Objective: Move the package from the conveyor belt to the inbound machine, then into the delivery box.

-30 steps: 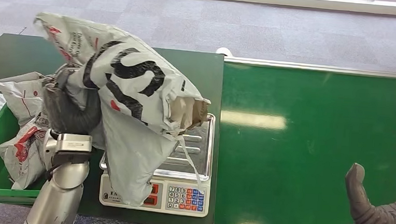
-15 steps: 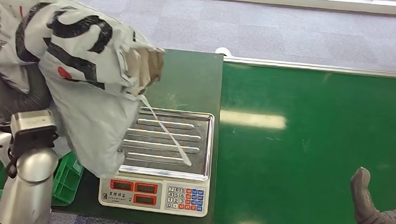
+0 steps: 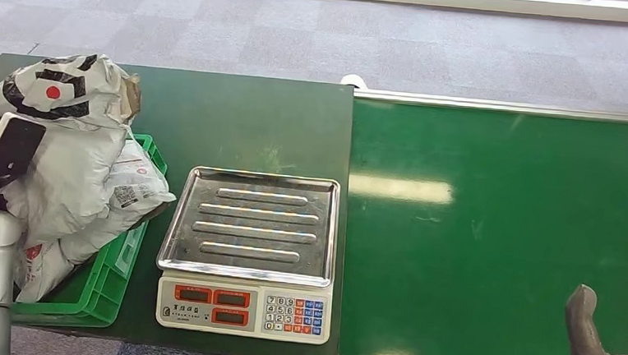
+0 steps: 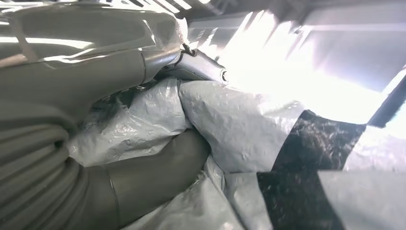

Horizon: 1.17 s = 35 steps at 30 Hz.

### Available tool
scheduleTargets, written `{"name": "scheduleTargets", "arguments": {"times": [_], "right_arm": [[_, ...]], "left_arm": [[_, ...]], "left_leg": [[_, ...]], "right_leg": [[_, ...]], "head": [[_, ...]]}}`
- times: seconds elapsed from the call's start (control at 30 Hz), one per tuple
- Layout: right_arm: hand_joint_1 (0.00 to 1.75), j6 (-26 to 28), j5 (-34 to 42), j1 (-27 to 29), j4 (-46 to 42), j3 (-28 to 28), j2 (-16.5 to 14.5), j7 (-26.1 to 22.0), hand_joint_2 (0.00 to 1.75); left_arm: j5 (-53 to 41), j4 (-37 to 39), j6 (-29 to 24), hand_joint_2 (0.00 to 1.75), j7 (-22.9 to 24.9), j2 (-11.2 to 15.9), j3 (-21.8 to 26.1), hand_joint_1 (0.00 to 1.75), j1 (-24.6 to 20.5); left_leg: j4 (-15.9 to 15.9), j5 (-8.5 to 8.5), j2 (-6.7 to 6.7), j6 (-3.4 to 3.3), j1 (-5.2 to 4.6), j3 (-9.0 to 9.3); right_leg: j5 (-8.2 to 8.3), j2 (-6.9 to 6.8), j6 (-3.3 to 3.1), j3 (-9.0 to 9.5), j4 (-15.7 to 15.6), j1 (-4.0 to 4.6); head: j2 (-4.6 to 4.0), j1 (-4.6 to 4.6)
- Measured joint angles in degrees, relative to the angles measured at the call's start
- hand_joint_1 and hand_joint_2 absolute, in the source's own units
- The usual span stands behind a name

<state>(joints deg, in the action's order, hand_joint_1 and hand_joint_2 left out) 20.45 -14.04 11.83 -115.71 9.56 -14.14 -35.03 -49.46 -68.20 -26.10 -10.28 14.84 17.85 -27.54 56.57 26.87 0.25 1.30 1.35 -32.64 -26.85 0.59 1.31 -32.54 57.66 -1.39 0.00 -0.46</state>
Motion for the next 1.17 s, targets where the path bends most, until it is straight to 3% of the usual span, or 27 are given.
{"name": "scheduleTargets", "arguments": {"times": [0.17,0.3,0.33,0.43,0.47,0.87,1.0,1.17], "right_arm": [[0.00,-0.02,0.08,0.14,0.00,0.48,-0.04,-0.13,1.75],[0.00,0.17,-0.45,0.40,0.00,0.73,-0.17,0.20,1.75],[0.00,0.29,-0.59,0.58,0.00,0.77,-0.20,0.38,1.75],[0.00,0.73,-0.86,1.10,0.00,0.80,-0.22,0.85,1.75],[0.00,0.89,-1.03,1.27,0.00,0.80,-0.23,0.99,1.75],[0.00,1.42,-2.32,2.34,0.00,0.80,-0.61,2.68,1.75],[0.00,0.32,-3.79,2.68,0.02,0.98,-0.64,3.69,1.75],[0.00,-1.17,-5.71,2.80,0.40,1.46,-0.80,3.96,1.75]], "left_arm": [[-0.58,6.74,0.16,1.75,1.08,1.42,1.27,1.54,-1.33],[-4.34,13.59,2.61,1.75,9.40,2.62,2.58,1.52,-3.10],[-5.30,15.85,2.68,1.75,11.06,3.00,3.06,1.30,-3.58],[-7.68,21.32,0.79,1.75,13.42,3.92,4.37,0.17,-4.49],[-8.06,22.55,-0.26,1.75,13.56,4.11,4.82,0.00,-4.58],[2.29,22.43,-1.63,1.75,5.83,3.23,10.70,0.00,-2.06],[16.37,13.13,-2.09,1.75,-2.63,0.28,13.46,0.00,3.80],[32.30,-6.90,-3.13,1.75,-15.26,-6.90,15.33,0.00,13.50]], "left_leg": [[0.00,0.01,-0.01,0.01,0.00,-0.03],[0.00,0.01,0.02,0.01,0.01,-0.02],[0.00,0.01,0.03,0.01,0.01,-0.01],[0.00,0.01,0.02,0.01,0.01,-0.01],[0.00,0.01,0.02,0.01,0.01,-0.01],[0.00,0.01,0.07,0.01,0.01,0.01],[0.00,0.05,0.13,0.04,0.00,0.00],[0.00,0.17,0.14,0.05,-0.04,-0.04]], "right_leg": [[-0.01,0.00,0.00,0.00,0.00,0.00],[0.00,0.03,-0.01,-0.01,0.00,0.01],[0.00,0.03,-0.01,-0.01,0.00,0.01],[-0.01,0.03,-0.01,0.01,0.01,0.01],[-0.01,0.03,-0.01,0.01,0.01,0.01],[-0.01,0.08,-0.01,0.00,0.01,0.01],[-0.01,0.15,-0.01,-0.06,0.01,0.00],[-0.04,0.16,0.02,-0.11,-0.01,-0.06]], "head": [[0.00,0.01],[0.00,0.01],[0.00,0.00],[0.00,0.00],[0.00,0.00],[0.00,0.00],[0.00,0.01],[0.00,0.01]]}}
